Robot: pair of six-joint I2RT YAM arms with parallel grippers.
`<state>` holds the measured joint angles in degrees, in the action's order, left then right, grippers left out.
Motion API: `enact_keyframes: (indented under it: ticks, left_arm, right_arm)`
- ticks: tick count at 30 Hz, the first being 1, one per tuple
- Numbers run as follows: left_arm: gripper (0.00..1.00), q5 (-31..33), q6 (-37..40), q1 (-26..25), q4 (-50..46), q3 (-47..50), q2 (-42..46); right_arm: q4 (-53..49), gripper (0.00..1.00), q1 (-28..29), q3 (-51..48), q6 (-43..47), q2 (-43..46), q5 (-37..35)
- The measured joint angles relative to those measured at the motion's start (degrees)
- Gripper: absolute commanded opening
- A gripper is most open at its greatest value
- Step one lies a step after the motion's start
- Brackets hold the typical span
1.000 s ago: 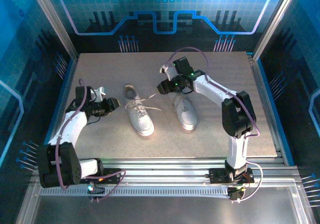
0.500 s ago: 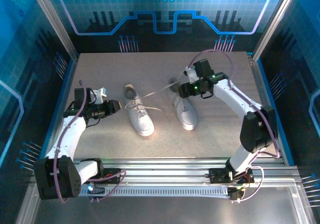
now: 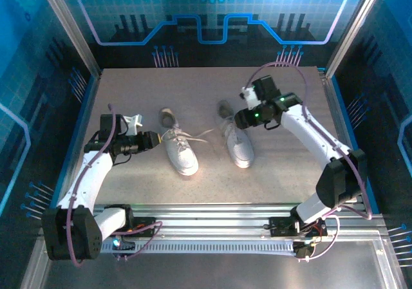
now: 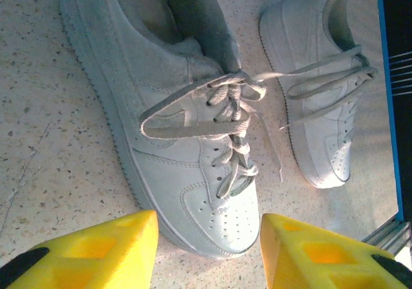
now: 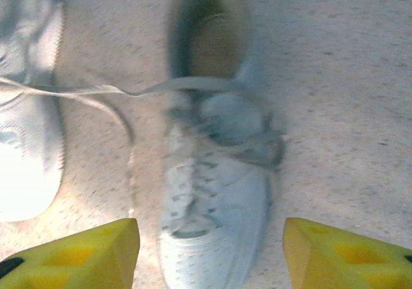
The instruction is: Tie the shoes
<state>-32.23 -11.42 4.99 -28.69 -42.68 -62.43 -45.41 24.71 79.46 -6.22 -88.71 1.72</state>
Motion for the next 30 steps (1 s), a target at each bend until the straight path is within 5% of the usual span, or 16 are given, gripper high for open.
enact_keyframes:
  ticks: [8,16,23,27,30]
  left_arm:
    - [0.48,0.9,1.3,-2.6,-1.0,0.0,1.0]
    - [0.49,4.5,-0.7,-13.2,2.3,0.0,-2.0]
    - [0.5,6.7,-1.2,-15.0,3.6,0.0,-4.5]
    - [0.51,7.6,-1.1,-15.0,3.7,0.0,-4.5]
    - [0.52,8.3,-0.8,-15.0,3.3,-0.4,-4.5]
  right_arm:
    - [3.9,0.57,17.8,-7.8,-4.0,-2.2,-1.6]
    - [7.7,0.56,18.8,-8.8,-5.8,-12.7,-3.9]
    - [9.6,0.55,18.7,-6.5,-5.7,-19.5,-4.8]
    - [10.1,0.41,18.7,-5.8,-5.3,-22.9,-5.3]
    - [9.9,0.13,18.1,-5.4,-5.0,-23.0,-5.7]
